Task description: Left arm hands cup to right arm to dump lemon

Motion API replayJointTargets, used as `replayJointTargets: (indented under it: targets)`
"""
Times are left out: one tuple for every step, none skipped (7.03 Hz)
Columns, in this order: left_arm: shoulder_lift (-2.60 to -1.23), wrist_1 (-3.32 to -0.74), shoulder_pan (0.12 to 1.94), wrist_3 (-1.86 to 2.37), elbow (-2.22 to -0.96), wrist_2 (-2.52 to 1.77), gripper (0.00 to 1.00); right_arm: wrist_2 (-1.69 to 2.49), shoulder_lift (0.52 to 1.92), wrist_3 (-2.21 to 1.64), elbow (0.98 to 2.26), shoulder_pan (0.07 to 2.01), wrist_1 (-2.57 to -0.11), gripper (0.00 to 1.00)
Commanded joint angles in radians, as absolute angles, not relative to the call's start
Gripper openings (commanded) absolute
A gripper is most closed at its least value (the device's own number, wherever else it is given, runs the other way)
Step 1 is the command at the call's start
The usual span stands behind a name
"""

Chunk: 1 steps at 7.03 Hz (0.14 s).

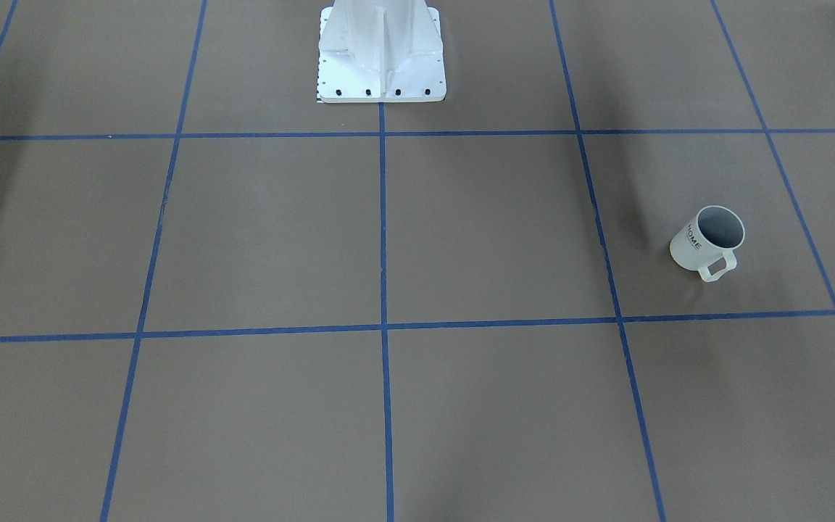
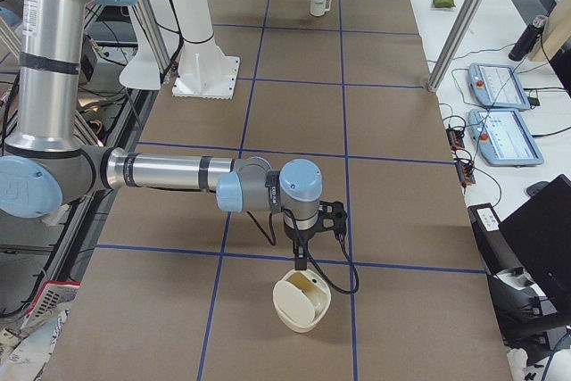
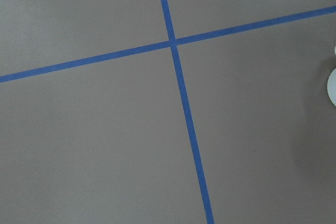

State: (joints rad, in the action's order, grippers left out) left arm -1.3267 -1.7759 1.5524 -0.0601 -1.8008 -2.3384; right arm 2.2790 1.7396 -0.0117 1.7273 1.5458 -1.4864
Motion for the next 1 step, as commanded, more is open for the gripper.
replayJointTargets:
  targets:
    - [-1.327, -1.773, 1.552, -0.061, -1.801, -2.333, 1.0, 2.279, 1.74, -0.012, 1.729, 1.546, -1.486, 1.0]
